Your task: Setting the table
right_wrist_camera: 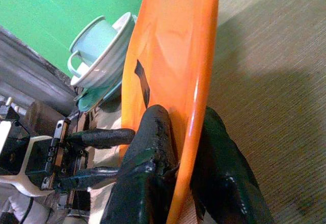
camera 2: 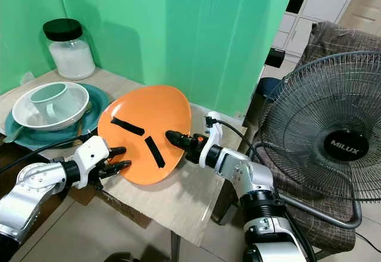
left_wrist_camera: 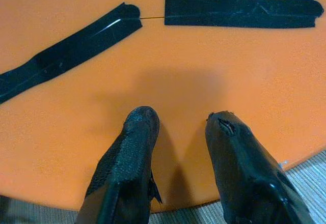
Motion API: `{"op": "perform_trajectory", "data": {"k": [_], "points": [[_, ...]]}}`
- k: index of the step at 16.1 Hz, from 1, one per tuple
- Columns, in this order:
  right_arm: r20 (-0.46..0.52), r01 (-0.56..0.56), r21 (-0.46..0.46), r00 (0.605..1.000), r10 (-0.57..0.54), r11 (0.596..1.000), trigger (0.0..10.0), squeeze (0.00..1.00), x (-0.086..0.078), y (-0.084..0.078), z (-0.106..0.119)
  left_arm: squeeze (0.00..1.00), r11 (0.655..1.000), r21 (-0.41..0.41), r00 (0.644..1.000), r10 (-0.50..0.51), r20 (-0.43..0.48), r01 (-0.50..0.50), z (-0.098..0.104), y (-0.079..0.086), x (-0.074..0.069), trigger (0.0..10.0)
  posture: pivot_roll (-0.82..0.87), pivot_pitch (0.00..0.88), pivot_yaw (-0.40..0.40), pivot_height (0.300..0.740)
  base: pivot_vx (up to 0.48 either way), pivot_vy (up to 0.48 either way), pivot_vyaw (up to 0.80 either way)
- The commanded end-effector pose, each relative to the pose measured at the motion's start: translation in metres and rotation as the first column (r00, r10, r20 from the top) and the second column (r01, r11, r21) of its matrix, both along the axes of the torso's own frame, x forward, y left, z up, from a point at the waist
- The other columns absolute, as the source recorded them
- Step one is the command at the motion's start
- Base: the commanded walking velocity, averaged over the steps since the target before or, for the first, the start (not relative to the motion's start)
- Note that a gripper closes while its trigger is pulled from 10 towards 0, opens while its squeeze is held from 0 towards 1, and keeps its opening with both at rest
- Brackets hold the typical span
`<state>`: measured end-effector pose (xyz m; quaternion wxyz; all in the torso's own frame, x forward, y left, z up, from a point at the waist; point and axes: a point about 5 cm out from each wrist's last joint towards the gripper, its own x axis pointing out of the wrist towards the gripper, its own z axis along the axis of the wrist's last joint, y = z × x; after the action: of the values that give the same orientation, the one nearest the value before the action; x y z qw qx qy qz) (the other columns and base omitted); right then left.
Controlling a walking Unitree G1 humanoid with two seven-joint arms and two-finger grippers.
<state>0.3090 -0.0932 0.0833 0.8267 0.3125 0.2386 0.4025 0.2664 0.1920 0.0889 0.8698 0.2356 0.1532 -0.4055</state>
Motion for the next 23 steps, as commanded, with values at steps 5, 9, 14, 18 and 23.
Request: {"op": "perform_trajectory", "data": {"k": [5, 9, 14, 18, 23], "points": [[0.02, 0.014, -0.026, 1.0, -0.013, 1.0, 0.0, 0.0, 0.004, -0.001, 0.005, 0.0, 0.996, -0.023, 0.996, 0.085, -0.009, -0.086, 0.002, -0.003, 0.008, 10.0, 0.2, 0.0, -0.082, 0.74, 0.0, 0.0, 0.0], [0.029, 0.047, 0.01, 0.998, -0.047, 0.999, 0.0, 0.0, 0.001, -0.01, 0.009, 0.0, 0.991, -0.108, 0.994, 0.085, 0.064, -0.078, 0.025, -0.01, 0.011, 10.0, 0.19, 0.0, -0.08, 0.74, 0.0, 0.0, 0.0], [0.063, 0.125, 0.058, 0.99, -0.129, 0.99, 0.0, 0.0, -0.007, -0.026, 0.021, 0.0, 0.934, -0.325, 0.954, 0.222, 0.203, -0.149, 0.072, -0.015, 0.016, 10.0, 0.19, 0.0, -0.075, 0.74, 0.0, 0.0, 0.0], [0.127, 0.191, 0.047, 0.972, -0.195, 0.981, 0.0, 0.0, -0.018, -0.044, 0.036, 0.0, 0.927, -0.33, 0.93, 0.269, 0.251, -0.179, 0.082, -0.019, 0.01, 10.0, 0.18, 0.0, -0.069, 0.74, 0.0, 0.0, 0.0], [0.213, 0.252, 0.015, 0.945, -0.249, 0.968, 0.0, 0.0, -0.03, -0.063, 0.058, 0.0, 0.918, -0.358, 0.94, 0.26, 0.221, -0.17, 0.081, -0.026, -0.009, 10.0, 0.18, 0.0, -0.078, 0.74, 0.0, 0.0, 0.0]]}}
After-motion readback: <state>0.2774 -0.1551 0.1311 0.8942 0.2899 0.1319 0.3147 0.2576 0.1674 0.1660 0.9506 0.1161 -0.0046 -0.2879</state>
